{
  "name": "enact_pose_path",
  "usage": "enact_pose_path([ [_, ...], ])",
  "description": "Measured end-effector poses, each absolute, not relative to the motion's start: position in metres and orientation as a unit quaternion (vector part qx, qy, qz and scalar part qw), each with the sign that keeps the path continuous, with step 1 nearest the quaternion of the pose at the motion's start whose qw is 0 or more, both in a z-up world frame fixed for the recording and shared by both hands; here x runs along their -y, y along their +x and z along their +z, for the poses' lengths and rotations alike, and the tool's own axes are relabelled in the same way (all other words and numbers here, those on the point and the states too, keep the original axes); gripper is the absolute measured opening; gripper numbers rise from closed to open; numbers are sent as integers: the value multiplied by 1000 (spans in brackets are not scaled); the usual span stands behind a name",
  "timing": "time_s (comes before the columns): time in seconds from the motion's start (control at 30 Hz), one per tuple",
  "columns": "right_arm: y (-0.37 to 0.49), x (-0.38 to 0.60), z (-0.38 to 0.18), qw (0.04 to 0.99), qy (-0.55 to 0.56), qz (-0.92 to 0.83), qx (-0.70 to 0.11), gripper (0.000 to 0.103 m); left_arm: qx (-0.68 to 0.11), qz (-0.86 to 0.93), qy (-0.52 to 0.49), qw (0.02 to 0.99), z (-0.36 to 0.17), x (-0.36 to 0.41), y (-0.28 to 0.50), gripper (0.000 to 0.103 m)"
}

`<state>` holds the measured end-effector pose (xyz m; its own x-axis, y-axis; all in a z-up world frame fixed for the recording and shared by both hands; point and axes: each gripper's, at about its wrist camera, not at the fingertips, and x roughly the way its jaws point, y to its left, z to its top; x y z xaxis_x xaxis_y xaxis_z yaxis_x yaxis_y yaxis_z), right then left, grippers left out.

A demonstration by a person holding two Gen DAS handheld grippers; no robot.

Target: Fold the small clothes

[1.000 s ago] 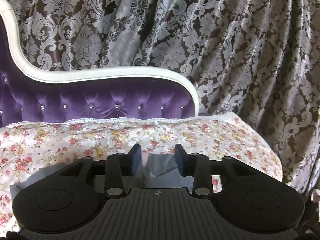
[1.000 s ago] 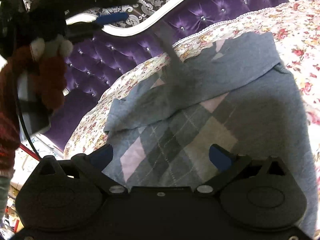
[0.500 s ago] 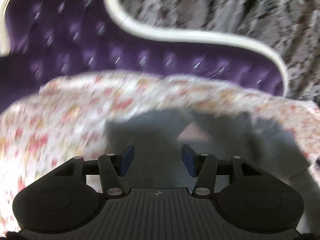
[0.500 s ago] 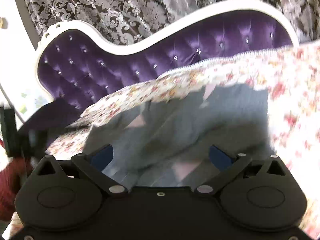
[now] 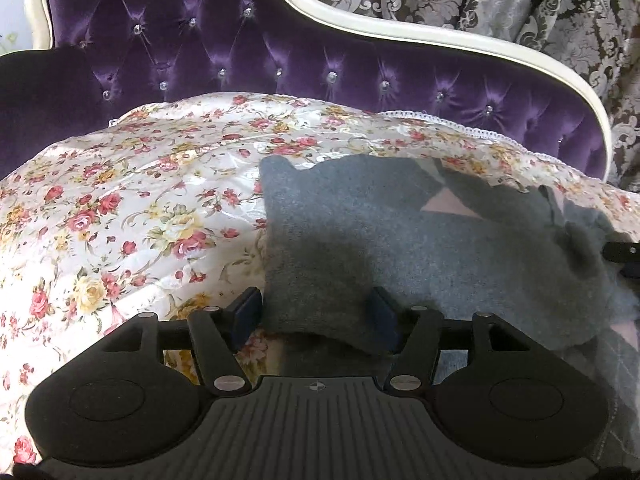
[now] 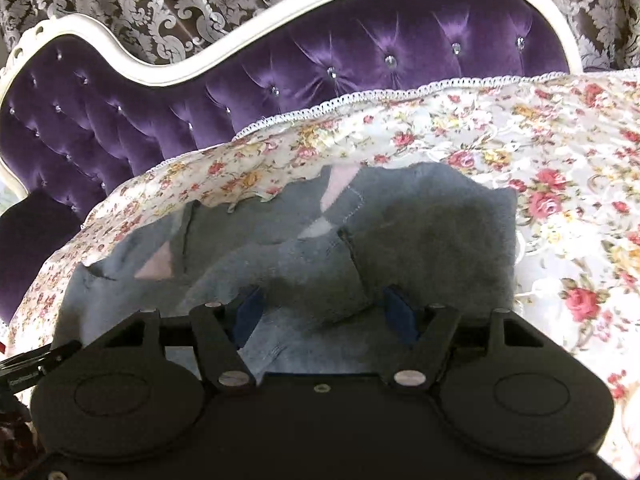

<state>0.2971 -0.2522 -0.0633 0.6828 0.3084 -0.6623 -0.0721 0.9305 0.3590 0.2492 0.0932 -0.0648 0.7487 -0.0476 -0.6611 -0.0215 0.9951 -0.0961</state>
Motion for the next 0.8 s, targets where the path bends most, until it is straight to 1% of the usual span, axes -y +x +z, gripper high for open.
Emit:
enact_pose_path([
  [0.07,300,252,-65,905,157,112,-379,71,-355,-7,-50,934,-69,-91,250,59],
  [0.1,300,251,-65,906,158,115,-376,68,-355,-7,-51,934,-69,-91,251,59],
  [0.13,301,251,-65,906,159,120,-374,49,-354,-7,-57,934,-69,-93,251,59],
  [0.17,302,249,-64,905,159,121,-376,19,-354,-5,-66,933,-69,-95,251,59],
  [0.27,299,246,-57,904,171,137,-367,20,-346,-1,-90,934,-63,-100,248,59],
  [0.4,267,248,-11,926,162,147,-308,20,-329,5,-80,941,-50,-104,244,59],
  [0.47,251,256,6,935,149,132,-295,21,-326,7,-69,943,-44,-103,246,59],
  [0.57,245,270,-1,929,152,104,-321,21,-338,12,-49,940,-44,-99,256,59],
  [0.7,253,278,-36,899,165,89,-397,23,-358,19,-43,932,-53,-97,263,59],
  [0.73,252,275,-41,895,160,89,-407,27,-364,21,-40,930,-56,-97,263,59],
  [0.8,250,271,-46,893,147,86,-416,27,-373,24,-35,927,-62,-99,263,61],
])
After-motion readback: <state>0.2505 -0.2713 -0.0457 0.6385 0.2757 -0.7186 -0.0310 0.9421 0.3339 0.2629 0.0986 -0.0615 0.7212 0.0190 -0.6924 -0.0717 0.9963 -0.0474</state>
